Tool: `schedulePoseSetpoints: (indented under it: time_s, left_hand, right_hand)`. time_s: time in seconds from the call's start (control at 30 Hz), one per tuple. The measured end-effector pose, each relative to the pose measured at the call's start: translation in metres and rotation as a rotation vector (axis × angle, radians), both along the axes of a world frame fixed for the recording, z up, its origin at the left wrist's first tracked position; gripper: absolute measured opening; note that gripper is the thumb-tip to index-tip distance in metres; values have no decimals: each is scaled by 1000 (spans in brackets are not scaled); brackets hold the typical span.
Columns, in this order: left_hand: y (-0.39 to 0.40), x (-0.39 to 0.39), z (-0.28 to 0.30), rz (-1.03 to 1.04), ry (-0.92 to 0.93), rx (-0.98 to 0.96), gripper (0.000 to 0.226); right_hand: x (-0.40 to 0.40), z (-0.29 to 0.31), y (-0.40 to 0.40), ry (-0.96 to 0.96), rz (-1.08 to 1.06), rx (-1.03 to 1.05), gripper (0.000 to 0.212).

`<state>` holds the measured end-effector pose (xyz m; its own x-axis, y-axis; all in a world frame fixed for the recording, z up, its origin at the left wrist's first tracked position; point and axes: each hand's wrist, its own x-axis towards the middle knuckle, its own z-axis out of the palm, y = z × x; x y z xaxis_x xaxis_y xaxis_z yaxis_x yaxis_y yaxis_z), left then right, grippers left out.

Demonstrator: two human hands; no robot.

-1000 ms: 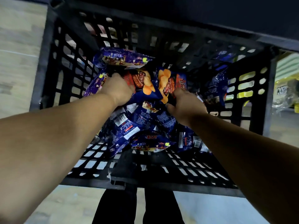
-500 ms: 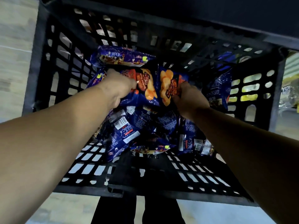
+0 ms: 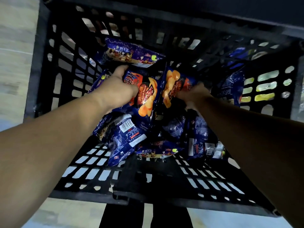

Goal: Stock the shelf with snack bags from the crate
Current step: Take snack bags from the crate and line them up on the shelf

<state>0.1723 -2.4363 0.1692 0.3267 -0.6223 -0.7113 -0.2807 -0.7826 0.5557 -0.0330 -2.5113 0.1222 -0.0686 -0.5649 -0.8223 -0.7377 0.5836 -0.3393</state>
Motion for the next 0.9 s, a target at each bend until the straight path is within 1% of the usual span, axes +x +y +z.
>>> schedulePoseSetpoints:
  time_s: [0.13,0.27,0.3,0.37,0.4,0.53,0.6,0.67,0.77,0.9]
  left_hand:
    - [2,-6,-3,17,3,-53,72]
    - [7,-7,0,-23,-41,-64,75]
    - [7,-7,0,-38,-49,-67,78]
    - [7,-6,3,-83,-74,-47,88]
    - [6,-5,5,-104,-85,-33,93]
    - [6,-9,18,-178,-153,27,105]
    - [6,-9,28,-209,-210,47,104]
    - [6,-8,39,-263,-258,67,95]
    - [8,-11,60,-362,-286,76,85]
    - [6,-14,91,-454,-347,56,77]
  right_hand:
    - [-5,0,1,-42,-29,-56,79]
    - [-4,2,2,-113,-122,-108,78]
    - [-2,5,0,-121,-164,-124,77]
    - [3,11,-3,-151,-208,-187,65]
    - [5,14,-4,-170,-183,-222,60]
    - [7,36,-6,-209,12,-373,54]
    - [4,55,-2,-209,117,-402,43]
    - [-2,69,-1,-178,225,-397,36]
    - [-7,91,0,-146,376,-423,36]
    - [-9,123,-1,-92,492,-471,50]
